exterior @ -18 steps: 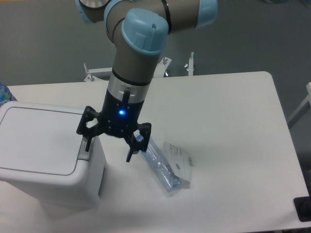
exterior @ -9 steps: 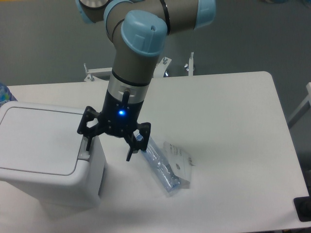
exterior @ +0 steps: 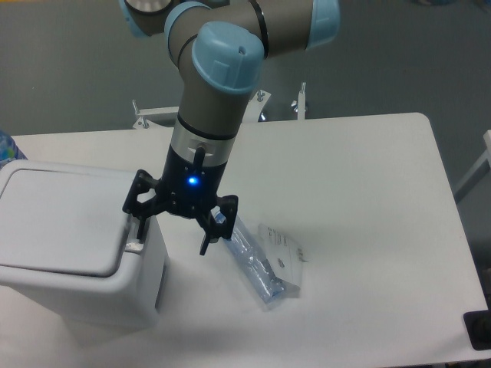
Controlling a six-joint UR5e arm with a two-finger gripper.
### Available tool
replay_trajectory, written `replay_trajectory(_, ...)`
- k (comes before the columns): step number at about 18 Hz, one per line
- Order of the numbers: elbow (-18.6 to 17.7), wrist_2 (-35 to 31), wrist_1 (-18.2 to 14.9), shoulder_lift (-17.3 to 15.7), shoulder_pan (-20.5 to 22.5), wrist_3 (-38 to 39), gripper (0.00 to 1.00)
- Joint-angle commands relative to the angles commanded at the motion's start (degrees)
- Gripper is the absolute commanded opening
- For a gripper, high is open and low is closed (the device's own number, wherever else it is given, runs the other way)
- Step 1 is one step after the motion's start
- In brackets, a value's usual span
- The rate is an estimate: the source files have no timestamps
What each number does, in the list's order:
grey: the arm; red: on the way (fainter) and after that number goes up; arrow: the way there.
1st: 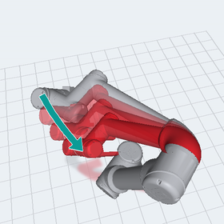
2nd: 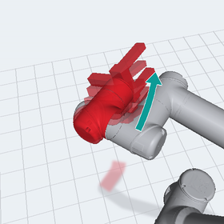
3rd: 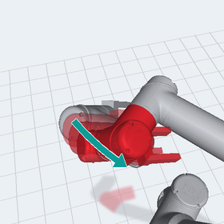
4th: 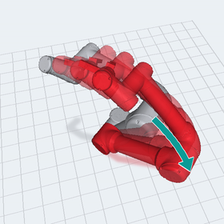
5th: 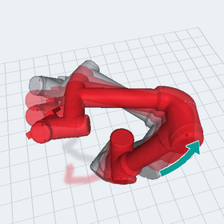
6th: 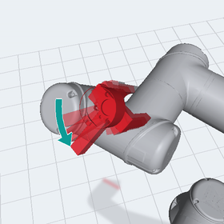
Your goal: Open the trash can
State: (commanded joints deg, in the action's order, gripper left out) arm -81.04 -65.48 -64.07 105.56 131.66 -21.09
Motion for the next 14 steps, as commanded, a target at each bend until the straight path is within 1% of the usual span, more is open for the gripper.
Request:
replay_trajectory(8, 0.3, -0.1, -0.1, -0.3, 0.0, 0.0, 1.0)
replay_trajectory(11, 1.8, 0.0, -0.1, 0.0, 0.1, -0.3, 1.0)
replay_trajectory(14, 3.3, -0.1, 0.1, 0.2, 1.7, -0.9, 1.0)
